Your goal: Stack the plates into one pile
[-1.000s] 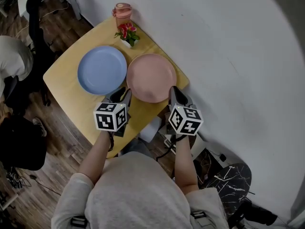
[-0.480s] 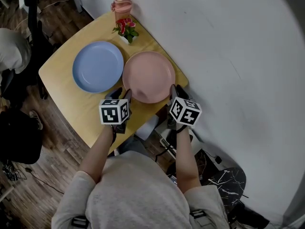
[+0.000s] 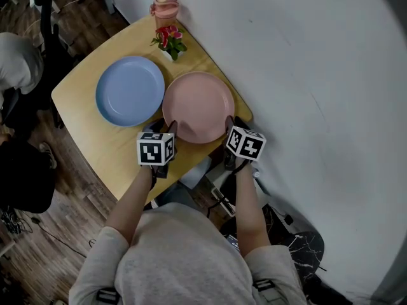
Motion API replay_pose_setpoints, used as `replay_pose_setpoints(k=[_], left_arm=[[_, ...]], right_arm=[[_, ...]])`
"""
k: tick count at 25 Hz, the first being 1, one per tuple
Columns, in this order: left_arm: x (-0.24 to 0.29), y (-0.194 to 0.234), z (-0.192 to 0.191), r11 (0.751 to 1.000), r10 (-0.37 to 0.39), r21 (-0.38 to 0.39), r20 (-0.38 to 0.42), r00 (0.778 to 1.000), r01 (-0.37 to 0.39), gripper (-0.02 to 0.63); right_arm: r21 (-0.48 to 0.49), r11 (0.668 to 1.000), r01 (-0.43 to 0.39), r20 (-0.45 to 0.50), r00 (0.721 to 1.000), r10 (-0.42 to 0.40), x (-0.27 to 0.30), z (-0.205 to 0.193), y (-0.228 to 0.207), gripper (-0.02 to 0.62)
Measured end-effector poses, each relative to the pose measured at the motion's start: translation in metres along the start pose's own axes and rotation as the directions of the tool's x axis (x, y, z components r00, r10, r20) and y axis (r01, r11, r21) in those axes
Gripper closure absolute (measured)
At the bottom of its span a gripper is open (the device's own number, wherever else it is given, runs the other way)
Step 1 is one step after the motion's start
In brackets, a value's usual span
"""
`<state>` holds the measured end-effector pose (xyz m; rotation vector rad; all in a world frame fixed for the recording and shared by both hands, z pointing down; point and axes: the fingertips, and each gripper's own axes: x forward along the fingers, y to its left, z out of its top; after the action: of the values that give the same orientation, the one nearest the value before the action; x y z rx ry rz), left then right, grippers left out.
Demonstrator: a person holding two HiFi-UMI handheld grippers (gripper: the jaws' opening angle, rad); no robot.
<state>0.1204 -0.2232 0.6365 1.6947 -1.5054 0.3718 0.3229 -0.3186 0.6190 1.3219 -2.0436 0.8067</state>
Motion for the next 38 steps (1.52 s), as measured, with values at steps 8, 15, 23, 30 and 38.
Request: replay_pose_setpoints(k=[8, 15, 23, 30, 38], left_arm=[[0.002, 0.007, 0.000, 0.999, 0.049, -0.024, -0.028, 0.998, -0.049, 0.439], [-0.010, -0.001, 0.004, 0.999, 0.046, -0.009, -0.018, 0.999, -0.046, 0.445], [-0.037, -0.010, 0.031, 0.999, 0.013, 0.043, 0.058, 0.998, -0.015, 0.449], [-0.076, 0.018, 0.054, 0.999, 0.044, -0.002, 0.141, 0.989, -0.044, 0.460], [-0.129, 0.074, 0.076, 0.993, 0.117, -0.004, 0.225, 0.967, -0.119, 0.465]], right_arm=[[-0.004, 1.000, -0.004, -0.033, 0.999, 0.004, 0.008, -0.004, 0.006, 0.535], [0.053, 0.998, 0.025, 0.055, 0.998, -0.028, -0.022, 0.005, 0.005, 0.552], [0.079, 0.997, 0.022, 0.163, 0.986, -0.035, -0.059, 0.026, 0.017, 0.552], [0.062, 0.998, -0.030, 0.234, 0.972, 0.015, -0.069, 0.044, 0.063, 0.552], [0.011, 0.995, -0.095, 0.277, 0.957, 0.088, -0.072, 0.061, 0.140, 0.551]])
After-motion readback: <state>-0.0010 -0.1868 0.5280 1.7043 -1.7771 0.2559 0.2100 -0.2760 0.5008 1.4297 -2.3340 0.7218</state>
